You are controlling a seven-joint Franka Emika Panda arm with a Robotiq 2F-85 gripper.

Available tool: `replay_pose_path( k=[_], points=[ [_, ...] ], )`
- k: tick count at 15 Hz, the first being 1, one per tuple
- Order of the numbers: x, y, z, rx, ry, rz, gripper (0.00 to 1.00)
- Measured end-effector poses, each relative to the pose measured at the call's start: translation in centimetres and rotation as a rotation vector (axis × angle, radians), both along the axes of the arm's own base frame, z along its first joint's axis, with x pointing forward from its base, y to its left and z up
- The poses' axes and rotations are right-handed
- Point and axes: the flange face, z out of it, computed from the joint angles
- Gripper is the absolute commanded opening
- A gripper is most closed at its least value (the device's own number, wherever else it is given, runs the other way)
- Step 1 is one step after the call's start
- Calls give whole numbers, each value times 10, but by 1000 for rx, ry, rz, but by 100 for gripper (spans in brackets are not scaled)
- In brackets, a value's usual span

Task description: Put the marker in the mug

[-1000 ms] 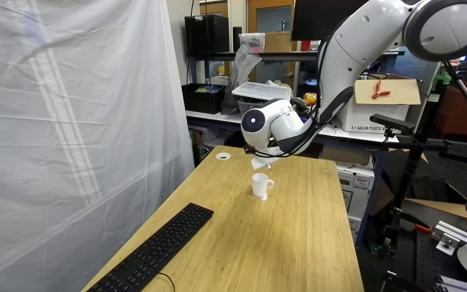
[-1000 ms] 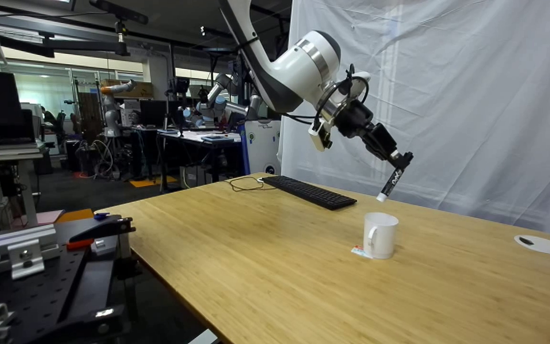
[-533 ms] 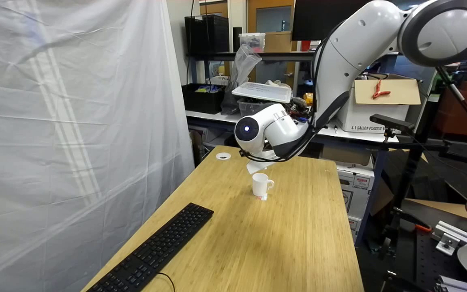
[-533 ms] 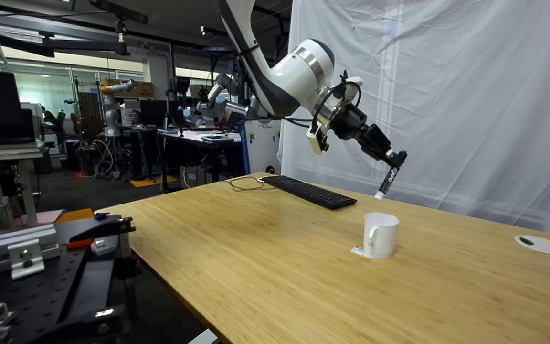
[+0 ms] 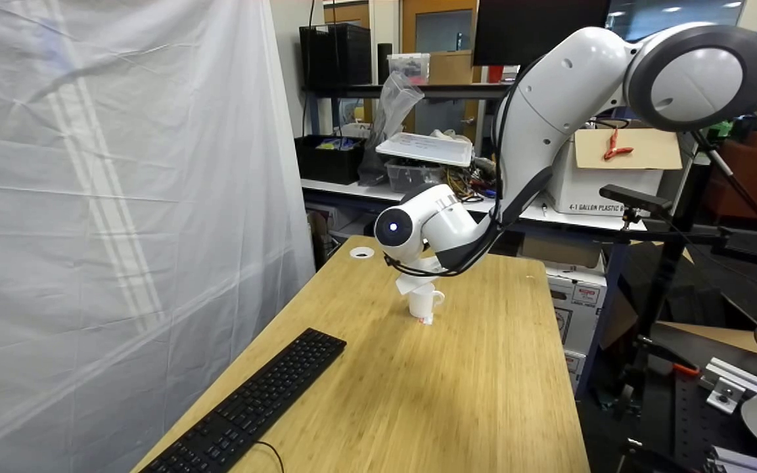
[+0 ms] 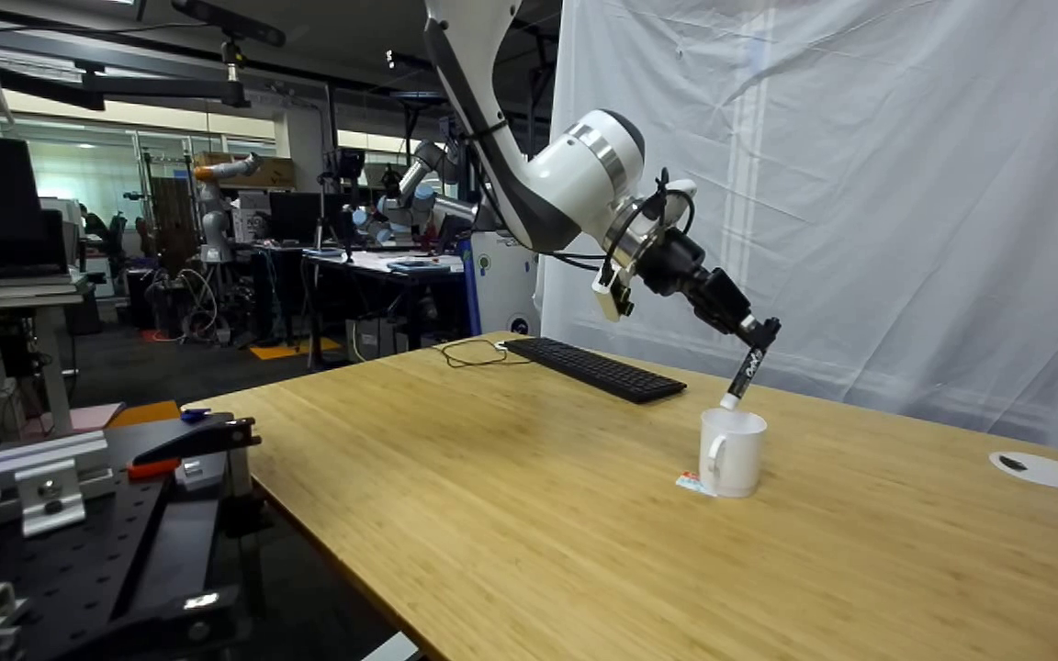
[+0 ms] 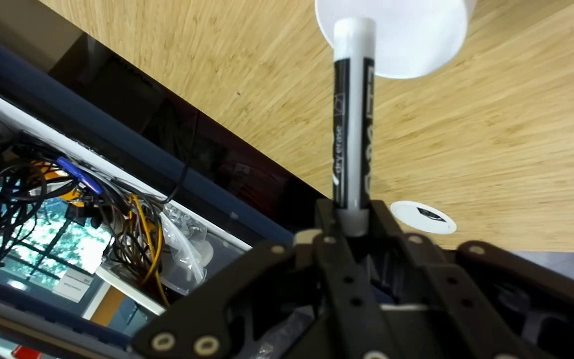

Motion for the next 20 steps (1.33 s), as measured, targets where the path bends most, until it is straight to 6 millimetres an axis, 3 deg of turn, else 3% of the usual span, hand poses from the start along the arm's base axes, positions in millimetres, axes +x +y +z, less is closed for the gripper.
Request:
replay_pose_path(
  k=[8,19,20],
  points=[
    [1,3,-29,-14,-24,7,5],
    [0,5,-47,-34,-38,32,5],
    [0,5,-48,-34,-39,31,44]
  ],
)
